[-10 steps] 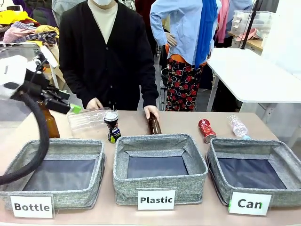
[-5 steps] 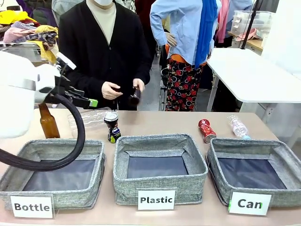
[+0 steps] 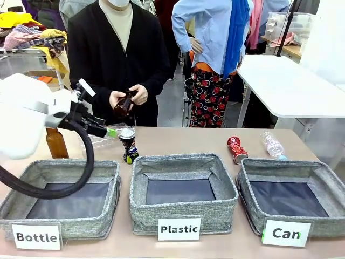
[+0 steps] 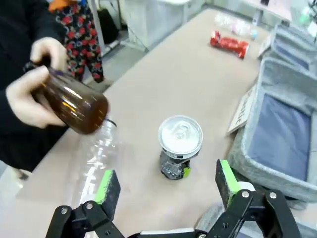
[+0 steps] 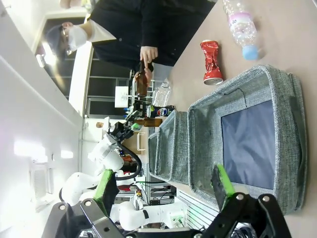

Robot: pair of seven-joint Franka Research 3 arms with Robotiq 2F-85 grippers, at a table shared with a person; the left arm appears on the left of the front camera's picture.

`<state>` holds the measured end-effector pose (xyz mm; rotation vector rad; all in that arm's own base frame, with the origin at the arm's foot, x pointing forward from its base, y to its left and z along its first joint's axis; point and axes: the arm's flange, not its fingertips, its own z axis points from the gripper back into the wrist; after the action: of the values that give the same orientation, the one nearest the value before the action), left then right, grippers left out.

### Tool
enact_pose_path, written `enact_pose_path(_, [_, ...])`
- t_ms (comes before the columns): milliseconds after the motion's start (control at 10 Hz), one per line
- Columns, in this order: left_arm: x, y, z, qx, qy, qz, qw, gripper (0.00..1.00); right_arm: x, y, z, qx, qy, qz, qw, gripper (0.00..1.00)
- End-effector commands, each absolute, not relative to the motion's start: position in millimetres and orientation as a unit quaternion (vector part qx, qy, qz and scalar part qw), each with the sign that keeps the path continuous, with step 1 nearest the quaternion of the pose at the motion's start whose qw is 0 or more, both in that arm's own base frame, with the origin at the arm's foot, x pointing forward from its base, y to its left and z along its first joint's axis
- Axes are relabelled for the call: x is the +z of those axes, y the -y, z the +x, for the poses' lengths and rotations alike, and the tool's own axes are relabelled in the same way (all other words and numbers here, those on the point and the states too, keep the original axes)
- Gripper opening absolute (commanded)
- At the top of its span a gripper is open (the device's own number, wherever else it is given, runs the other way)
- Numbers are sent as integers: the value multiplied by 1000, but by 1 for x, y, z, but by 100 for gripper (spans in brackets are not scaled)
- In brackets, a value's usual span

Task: Sort the can waste into the basket.
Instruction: Pick up the can waste from the table and place it in the right Fabric basket.

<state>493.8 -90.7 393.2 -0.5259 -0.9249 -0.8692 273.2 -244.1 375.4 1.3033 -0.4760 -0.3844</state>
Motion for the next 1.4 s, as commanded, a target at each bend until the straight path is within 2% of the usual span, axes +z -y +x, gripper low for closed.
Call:
enact_pose_path(0, [468, 30, 445, -369, 457, -311, 747, 100, 374, 243, 273, -166, 232, 600, 748, 100])
enact_pose_path(300, [524, -40, 364, -469, 429, -359, 684, 100, 374, 243, 273, -166, 232, 600, 748, 100])
enact_pose_path(600, [551, -144, 323, -429, 483, -385, 659, 100, 374, 243, 273, -166, 232, 600, 748, 100])
enact_pose_path(900, [532, -235, 289, -436, 508, -425, 610, 100, 374, 243, 273, -166, 232, 600, 748, 100])
enact_pose_path(1300, [495, -270, 281, -411, 530, -476, 569, 100, 374, 243, 273, -166, 232, 600, 748, 100])
